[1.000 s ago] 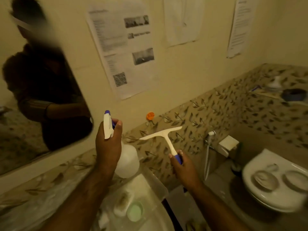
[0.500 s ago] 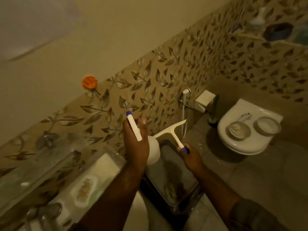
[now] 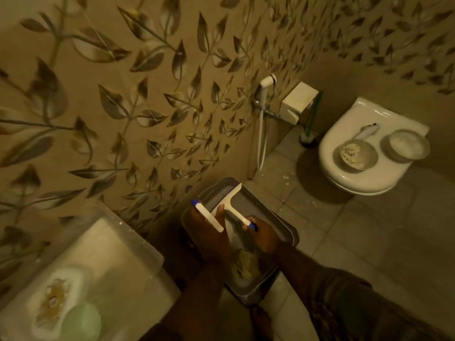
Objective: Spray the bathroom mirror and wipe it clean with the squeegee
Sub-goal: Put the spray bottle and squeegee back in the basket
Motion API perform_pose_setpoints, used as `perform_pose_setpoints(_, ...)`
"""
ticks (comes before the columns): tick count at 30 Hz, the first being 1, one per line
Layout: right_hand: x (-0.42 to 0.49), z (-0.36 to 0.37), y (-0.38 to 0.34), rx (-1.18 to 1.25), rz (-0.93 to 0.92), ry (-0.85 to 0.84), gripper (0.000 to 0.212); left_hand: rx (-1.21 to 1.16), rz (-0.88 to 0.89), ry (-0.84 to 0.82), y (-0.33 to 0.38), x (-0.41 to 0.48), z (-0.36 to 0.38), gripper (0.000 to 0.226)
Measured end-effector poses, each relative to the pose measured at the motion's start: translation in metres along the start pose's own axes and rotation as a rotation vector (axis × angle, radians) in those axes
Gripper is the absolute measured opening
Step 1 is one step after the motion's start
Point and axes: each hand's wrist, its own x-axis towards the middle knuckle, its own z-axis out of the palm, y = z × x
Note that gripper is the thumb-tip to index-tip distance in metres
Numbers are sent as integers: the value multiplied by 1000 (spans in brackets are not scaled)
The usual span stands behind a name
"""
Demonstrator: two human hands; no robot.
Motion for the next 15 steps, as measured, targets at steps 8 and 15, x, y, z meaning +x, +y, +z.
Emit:
perform_pose_setpoints(8, 44, 17, 36, -32, 65, 13, 40, 150, 142, -71, -55, -7, 51, 90)
perform_pose_setpoints(15, 61, 22, 49, -33, 41, 12, 32, 69, 56, -72, -79, -8, 69, 91)
